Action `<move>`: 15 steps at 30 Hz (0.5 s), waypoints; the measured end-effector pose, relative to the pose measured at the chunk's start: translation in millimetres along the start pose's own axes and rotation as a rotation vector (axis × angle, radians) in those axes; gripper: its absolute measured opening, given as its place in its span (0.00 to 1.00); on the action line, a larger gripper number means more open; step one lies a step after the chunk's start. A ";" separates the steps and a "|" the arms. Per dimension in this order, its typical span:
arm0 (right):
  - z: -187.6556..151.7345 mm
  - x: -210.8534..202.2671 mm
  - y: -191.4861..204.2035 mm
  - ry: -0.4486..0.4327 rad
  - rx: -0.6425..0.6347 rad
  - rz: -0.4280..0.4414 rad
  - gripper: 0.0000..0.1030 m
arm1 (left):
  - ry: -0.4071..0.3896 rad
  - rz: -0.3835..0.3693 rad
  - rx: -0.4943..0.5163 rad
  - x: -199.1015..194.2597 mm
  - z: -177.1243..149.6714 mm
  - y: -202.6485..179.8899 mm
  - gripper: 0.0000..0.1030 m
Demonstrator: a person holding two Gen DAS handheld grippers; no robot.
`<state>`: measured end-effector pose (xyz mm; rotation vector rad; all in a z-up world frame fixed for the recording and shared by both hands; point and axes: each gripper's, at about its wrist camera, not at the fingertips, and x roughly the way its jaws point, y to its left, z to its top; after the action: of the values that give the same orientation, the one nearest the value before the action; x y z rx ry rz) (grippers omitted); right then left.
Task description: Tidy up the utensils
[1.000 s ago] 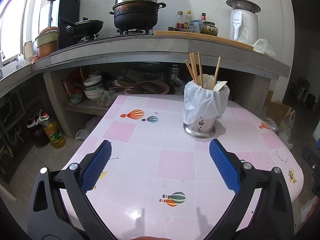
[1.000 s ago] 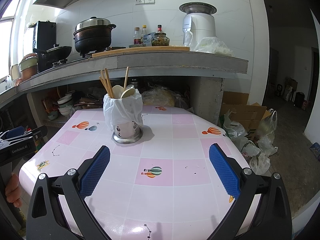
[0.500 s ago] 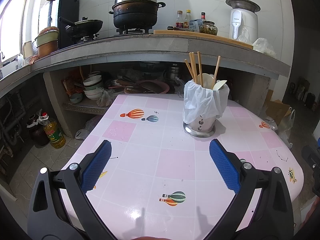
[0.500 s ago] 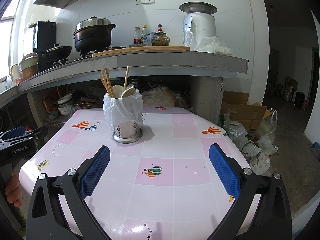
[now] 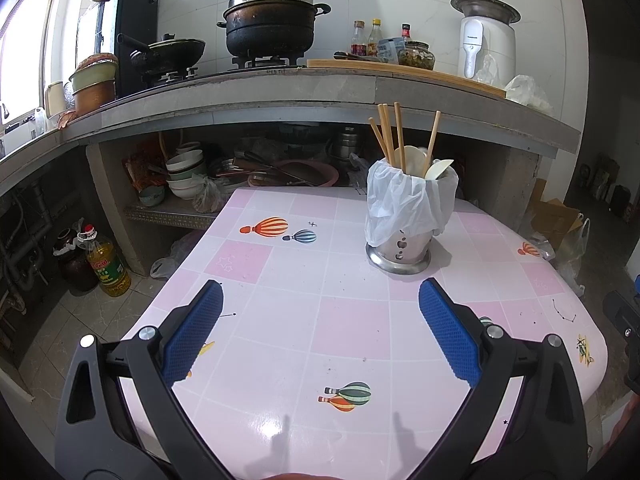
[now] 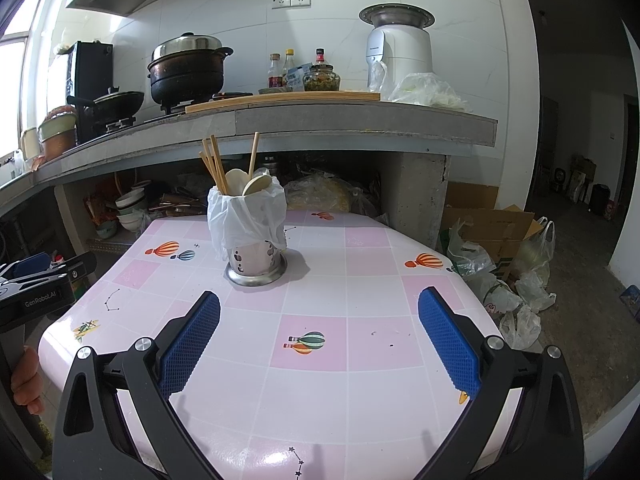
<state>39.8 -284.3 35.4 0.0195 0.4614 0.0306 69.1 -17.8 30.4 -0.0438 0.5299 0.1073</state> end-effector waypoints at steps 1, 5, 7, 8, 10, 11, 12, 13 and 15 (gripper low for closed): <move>0.1 -0.1 0.3 0.000 0.000 0.000 0.94 | 0.001 0.000 -0.001 0.0 -0.1 0.2 0.92; 0.2 -0.3 0.8 -0.001 -0.002 0.000 0.94 | 0.000 0.000 -0.001 0.2 -1.5 -0.5 0.92; 0.1 0.0 0.3 -0.001 0.000 0.000 0.94 | 0.000 0.000 -0.001 0.5 -1.5 -0.4 0.92; 0.2 0.0 0.7 0.000 0.001 0.000 0.94 | 0.001 -0.001 -0.001 0.5 -0.8 -0.2 0.92; 0.1 0.0 0.2 0.001 0.003 0.001 0.94 | 0.001 0.000 -0.001 0.5 -0.4 -0.1 0.92; 0.1 -0.2 0.8 0.001 0.002 0.002 0.94 | 0.001 0.000 0.000 0.4 -0.8 -0.2 0.92; -0.2 0.0 1.6 0.001 0.002 0.001 0.94 | 0.000 0.000 -0.001 0.4 -1.1 -0.2 0.92; -0.1 -0.2 2.2 0.001 0.001 0.001 0.94 | 0.001 0.000 -0.001 0.5 -1.3 -0.1 0.92; -0.1 -0.1 1.6 0.001 0.001 0.001 0.94 | 0.001 -0.001 -0.002 0.5 -1.0 -0.1 0.92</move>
<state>39.7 -282.7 35.4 0.0203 0.4626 0.0317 69.0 -17.9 29.3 -0.0456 0.5307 0.1071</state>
